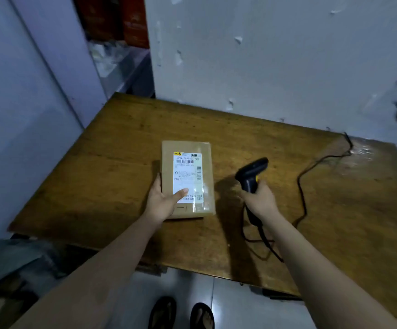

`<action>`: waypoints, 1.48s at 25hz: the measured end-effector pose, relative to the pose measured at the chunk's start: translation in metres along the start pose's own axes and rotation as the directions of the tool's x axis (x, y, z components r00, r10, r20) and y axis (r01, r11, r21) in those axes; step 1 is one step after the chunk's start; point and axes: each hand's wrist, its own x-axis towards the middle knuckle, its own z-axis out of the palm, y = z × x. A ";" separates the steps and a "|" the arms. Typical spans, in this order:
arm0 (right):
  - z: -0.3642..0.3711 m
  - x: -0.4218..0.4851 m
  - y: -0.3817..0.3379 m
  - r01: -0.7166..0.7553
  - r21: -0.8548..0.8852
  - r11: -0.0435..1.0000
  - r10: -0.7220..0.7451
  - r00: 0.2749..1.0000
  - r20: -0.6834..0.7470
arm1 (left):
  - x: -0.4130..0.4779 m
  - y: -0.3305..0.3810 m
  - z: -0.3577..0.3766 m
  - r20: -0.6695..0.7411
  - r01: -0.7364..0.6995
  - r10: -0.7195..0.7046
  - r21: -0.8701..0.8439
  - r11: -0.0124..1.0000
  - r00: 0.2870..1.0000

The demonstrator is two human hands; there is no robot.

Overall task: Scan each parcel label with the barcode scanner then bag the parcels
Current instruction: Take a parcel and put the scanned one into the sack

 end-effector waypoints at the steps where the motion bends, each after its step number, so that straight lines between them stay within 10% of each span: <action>1: 0.008 0.011 0.015 -0.033 -0.050 0.998 0.034 0.999 0.020 | -0.004 0.002 -0.011 -0.039 0.008 -0.009 -0.015 1.000 0.999; 11: 0.069 0.015 0.010 -0.090 -0.558 0.825 0.097 0.995 -0.017 | -0.053 -0.005 -0.085 -0.321 0.017 -0.016 0.001 1.000 0.947; 14: 0.106 -0.011 -0.045 0.295 -0.278 0.914 -0.217 0.936 0.279 | -0.070 -0.002 -0.100 -0.371 -0.005 -0.008 -0.035 0.999 0.928; 19: 0.172 -0.080 -0.121 0.161 0.151 0.975 -0.221 0.704 0.675 | -0.105 0.003 -0.160 -0.477 -0.025 -0.016 -0.078 0.997 0.879; 37: 0.592 -0.359 -0.104 0.269 -0.256 0.928 0.134 0.400 0.907 | -0.314 -0.245 -0.508 -0.476 0.319 -0.652 -0.604 0.730 0.590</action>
